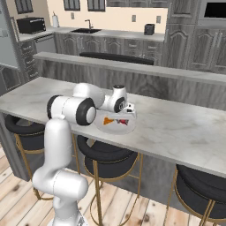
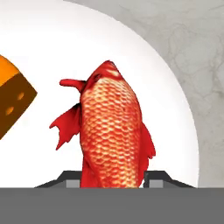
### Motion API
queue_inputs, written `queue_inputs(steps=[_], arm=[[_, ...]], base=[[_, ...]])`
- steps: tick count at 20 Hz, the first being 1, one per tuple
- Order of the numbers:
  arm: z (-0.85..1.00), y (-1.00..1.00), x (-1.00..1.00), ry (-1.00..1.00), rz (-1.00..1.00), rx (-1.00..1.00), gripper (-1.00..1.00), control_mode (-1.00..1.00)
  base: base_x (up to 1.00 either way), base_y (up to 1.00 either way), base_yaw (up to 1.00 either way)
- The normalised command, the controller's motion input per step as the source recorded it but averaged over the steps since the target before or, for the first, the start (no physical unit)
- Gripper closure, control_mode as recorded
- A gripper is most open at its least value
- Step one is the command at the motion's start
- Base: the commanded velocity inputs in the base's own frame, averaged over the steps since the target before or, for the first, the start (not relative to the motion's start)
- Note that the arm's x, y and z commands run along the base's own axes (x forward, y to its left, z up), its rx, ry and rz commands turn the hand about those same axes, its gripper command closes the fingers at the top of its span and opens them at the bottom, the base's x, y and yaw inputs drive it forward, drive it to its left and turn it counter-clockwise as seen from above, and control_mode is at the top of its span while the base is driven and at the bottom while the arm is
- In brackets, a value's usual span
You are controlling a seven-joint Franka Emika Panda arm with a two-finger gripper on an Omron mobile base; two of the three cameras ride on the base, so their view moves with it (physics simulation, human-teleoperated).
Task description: Take the cheese, fish, and corn from the fridge and place them on the plate on the dining counter to create an appetizer plate.
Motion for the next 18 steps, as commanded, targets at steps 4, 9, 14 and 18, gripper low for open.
queue_inputs(steps=[4,9,14,18], arm=[[-0.19,0.01,0.21,-0.05,0.0,0.0,1.0,-1.0],[-0.12,0.04,-0.02,-0.12,0.0,0.0,-1.0,-1.0],[0.06,0.0,-0.43,-0.21,0.0,0.0,-1.0,-1.0],[0.37,0.0,-0.52,-0.2,0.0,0.0,-1.0,-1.0]], base=[[0.0,0.0,0.0],[0.0,0.0,0.0],[0.0,0.0,0.0],[0.0,0.0,0.0]])
